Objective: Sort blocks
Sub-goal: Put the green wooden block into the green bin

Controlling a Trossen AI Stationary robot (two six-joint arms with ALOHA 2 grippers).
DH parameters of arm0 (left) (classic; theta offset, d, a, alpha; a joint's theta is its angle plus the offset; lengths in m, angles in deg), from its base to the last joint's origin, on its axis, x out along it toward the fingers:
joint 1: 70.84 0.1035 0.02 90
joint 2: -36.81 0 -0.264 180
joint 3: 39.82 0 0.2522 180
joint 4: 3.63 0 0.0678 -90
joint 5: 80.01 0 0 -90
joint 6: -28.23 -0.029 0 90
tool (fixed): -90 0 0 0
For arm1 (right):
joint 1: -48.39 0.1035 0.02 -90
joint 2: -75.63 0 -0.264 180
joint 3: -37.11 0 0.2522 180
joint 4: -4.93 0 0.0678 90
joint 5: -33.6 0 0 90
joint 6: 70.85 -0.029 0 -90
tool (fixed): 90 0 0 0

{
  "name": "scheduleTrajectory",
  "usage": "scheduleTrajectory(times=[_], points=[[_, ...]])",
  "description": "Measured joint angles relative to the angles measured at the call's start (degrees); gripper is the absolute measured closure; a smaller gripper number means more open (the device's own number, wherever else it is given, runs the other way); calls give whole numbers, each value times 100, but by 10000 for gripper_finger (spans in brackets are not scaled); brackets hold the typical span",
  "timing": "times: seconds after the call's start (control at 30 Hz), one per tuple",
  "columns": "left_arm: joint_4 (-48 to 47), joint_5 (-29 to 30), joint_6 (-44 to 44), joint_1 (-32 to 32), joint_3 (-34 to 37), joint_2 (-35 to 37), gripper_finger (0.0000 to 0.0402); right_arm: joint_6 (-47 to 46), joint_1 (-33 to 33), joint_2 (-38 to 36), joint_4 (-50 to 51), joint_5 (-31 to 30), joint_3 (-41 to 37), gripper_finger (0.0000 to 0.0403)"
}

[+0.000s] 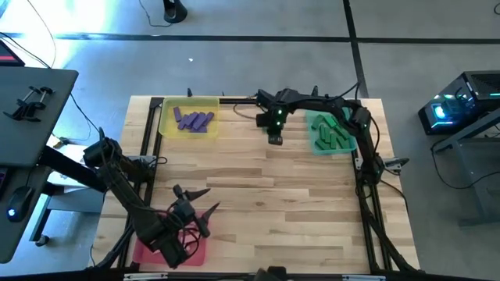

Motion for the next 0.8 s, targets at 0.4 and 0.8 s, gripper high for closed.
scheduleTrajectory(times=[0.4, 0.8], points=[[8, -7, -107, -40, 0, 0, 158, 134, 167, -20, -540, -678, -6, 387], [47, -144, -94, -39, 92, 0, 158, 447, 49, 78, -740, -1635, -41, 194]])
